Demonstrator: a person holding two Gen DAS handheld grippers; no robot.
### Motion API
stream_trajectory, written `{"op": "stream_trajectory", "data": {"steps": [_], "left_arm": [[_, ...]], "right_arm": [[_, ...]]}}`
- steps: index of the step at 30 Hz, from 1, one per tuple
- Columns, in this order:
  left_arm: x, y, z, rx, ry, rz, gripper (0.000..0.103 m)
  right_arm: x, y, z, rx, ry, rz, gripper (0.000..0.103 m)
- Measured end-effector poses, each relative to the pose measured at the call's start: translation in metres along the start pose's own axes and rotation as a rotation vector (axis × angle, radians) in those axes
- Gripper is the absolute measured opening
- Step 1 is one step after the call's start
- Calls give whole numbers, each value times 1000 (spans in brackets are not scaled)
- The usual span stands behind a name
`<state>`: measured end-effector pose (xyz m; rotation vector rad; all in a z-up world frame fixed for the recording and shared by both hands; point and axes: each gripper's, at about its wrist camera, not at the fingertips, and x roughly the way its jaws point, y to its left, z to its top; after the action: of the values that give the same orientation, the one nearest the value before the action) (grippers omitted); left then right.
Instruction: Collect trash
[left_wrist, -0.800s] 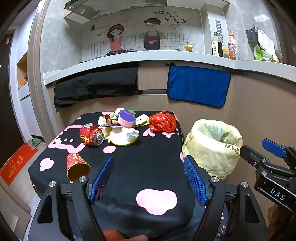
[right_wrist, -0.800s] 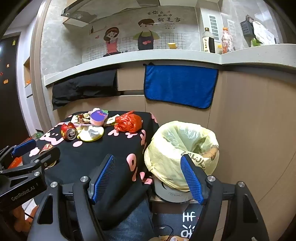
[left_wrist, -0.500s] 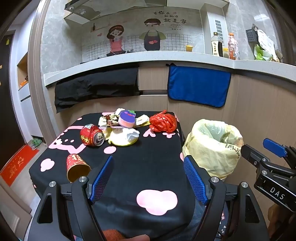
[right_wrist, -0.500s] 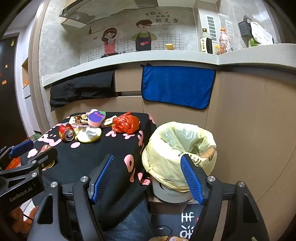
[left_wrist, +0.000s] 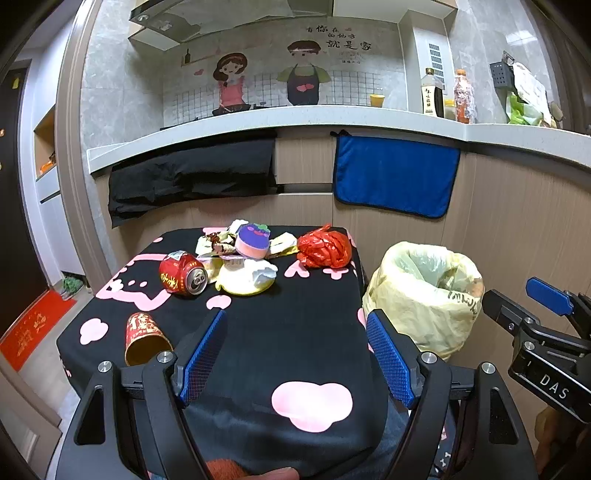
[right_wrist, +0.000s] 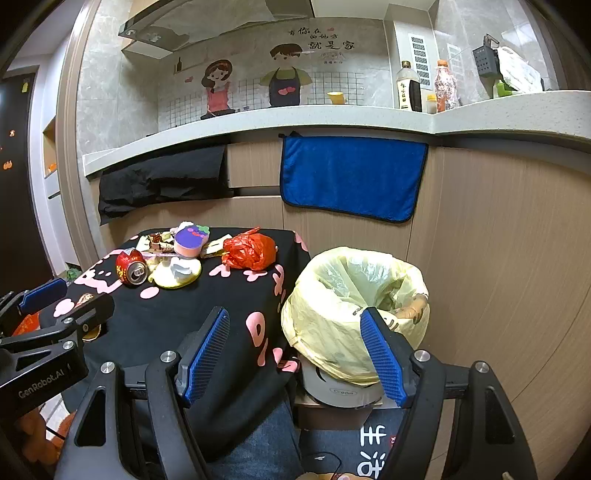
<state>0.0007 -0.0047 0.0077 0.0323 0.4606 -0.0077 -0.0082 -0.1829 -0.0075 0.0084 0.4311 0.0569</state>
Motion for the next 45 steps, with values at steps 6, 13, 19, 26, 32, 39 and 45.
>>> {"op": "stream_trajectory", "data": {"steps": [6, 13, 19, 26, 32, 39, 45], "left_arm": [[-3, 4, 0, 0, -15, -3, 78], [-3, 4, 1, 0, -16, -3, 78], [-3, 4, 2, 1, -17, -3, 78], [-7, 6, 5, -5, -23, -1, 78], [-7, 6, 5, -6, -23, 0, 78], [-12, 12, 5, -13, -24, 3, 78], [-12, 12, 5, -13, -25, 3, 78]], "right_arm": [[-4, -2, 4, 2, -10, -6, 71], [-6, -3, 4, 5, -14, -6, 71], [-6, -3, 4, 6, -15, -6, 71], [-7, -3, 5, 5, -17, -6, 71], [-7, -3, 5, 5, -19, -7, 71], [-7, -3, 5, 7, -17, -5, 71], [-9, -2, 5, 11, -16, 1, 71]]}}
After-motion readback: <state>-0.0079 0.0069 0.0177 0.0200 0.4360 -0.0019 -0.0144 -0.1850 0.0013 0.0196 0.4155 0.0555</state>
